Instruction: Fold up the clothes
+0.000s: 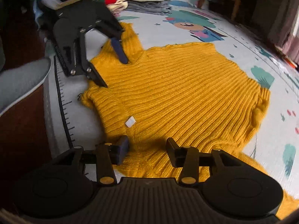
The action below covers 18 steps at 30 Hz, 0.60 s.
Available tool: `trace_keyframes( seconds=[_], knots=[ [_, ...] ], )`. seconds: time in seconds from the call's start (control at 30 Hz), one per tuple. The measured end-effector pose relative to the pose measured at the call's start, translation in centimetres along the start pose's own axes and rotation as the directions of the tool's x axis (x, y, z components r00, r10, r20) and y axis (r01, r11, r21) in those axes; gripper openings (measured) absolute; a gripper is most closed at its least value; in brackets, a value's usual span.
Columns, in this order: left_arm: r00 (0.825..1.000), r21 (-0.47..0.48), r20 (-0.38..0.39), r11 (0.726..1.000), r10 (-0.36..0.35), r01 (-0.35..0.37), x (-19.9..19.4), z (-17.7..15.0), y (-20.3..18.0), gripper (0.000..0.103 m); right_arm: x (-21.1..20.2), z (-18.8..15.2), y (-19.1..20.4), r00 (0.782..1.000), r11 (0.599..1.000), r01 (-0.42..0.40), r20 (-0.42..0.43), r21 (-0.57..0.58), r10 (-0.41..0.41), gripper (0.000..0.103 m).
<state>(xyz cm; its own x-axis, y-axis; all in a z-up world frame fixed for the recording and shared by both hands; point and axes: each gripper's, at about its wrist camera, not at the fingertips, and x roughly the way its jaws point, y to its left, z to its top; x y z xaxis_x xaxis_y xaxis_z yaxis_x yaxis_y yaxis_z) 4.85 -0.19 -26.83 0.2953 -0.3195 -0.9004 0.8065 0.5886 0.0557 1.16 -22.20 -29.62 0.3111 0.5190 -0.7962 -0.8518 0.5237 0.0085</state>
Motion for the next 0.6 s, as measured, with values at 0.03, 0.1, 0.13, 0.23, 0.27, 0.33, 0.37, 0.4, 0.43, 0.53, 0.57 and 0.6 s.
trace_keyframes(
  seconds=[0.03, 0.1, 0.13, 0.23, 0.27, 0.33, 0.37, 0.4, 0.43, 0.53, 0.57, 0.6],
  knots=[
    [1.000, 0.005, -0.021, 1.000, -0.016, 0.016, 0.1, 0.3, 0.3, 0.072, 0.0, 0.0, -0.2, 1.000, 1.000, -0.009, -0.005, 0.021, 0.009, 0.045],
    [0.996, 0.012, -0.080, 0.999, -0.035, 0.036, 0.3, 1.4, 0.6, 0.072, -0.1, 0.1, -0.5, 1.000, 0.998, -0.026, -0.015, 0.062, 0.027, 0.047],
    [0.992, 0.012, -0.114, 0.999, -0.046, 0.048, 0.4, 1.9, 0.8, 0.072, -0.2, 0.2, -0.7, 0.999, 0.996, -0.035, -0.019, 0.083, 0.037, 0.047],
    [0.981, 0.013, -0.181, 0.997, -0.073, 0.077, 0.3, 3.6, 1.3, 0.072, -1.1, -0.2, -2.8, 0.997, 0.961, -0.071, 0.002, 0.268, 0.074, 0.046],
    [0.979, 0.014, -0.189, 0.996, -0.080, 0.084, 0.1, 4.2, 1.4, 0.072, -1.6, -0.5, -3.3, 0.998, 0.951, -0.062, 0.012, 0.301, 0.061, 0.046],
    [0.975, 0.015, -0.204, 0.995, -0.093, 0.098, -0.4, 5.2, 1.8, 0.070, -2.5, -1.2, -4.4, 0.999, 0.928, -0.044, 0.032, 0.371, 0.035, 0.046],
    [0.974, 0.022, -0.205, 0.994, -0.097, 0.104, -0.7, 5.8, 2.0, 0.065, -3.1, -1.7, -5.1, 0.999, 0.904, -0.040, 0.048, 0.425, 0.022, 0.046],
    [0.977, 0.039, -0.189, 0.994, -0.094, 0.103, -0.9, 6.7, 2.0, 0.061, -3.7, -2.3, -5.7, 0.998, 0.879, -0.036, 0.065, 0.476, 0.006, 0.046],
    [0.982, 0.056, -0.170, 0.994, -0.083, 0.094, -0.9, 7.7, 2.1, 0.056, -4.4, -3.0, -6.1, 0.996, 0.859, -0.024, 0.083, 0.512, -0.021, 0.045],
    [0.991, 0.071, -0.108, 0.993, -0.084, 0.092, -0.7, 9.6, 1.9, 0.056, -5.2, -3.7, -6.9, 0.988, 0.864, 0.053, 0.098, 0.501, -0.118, 0.043],
    [0.993, 0.070, -0.085, 0.994, -0.078, 0.084, 0.0, 10.3, 1.9, 0.056, -5.1, -3.6, -7.1, 0.985, 0.876, 0.079, 0.097, 0.477, -0.142, 0.043],
    [0.995, 0.071, -0.063, 0.995, -0.072, 0.076, 0.5, 11.1, 1.7, 0.056, -4.8, -3.2, -7.1, 0.979, 0.890, 0.114, 0.102, 0.441, -0.175, 0.043]
  ],
)
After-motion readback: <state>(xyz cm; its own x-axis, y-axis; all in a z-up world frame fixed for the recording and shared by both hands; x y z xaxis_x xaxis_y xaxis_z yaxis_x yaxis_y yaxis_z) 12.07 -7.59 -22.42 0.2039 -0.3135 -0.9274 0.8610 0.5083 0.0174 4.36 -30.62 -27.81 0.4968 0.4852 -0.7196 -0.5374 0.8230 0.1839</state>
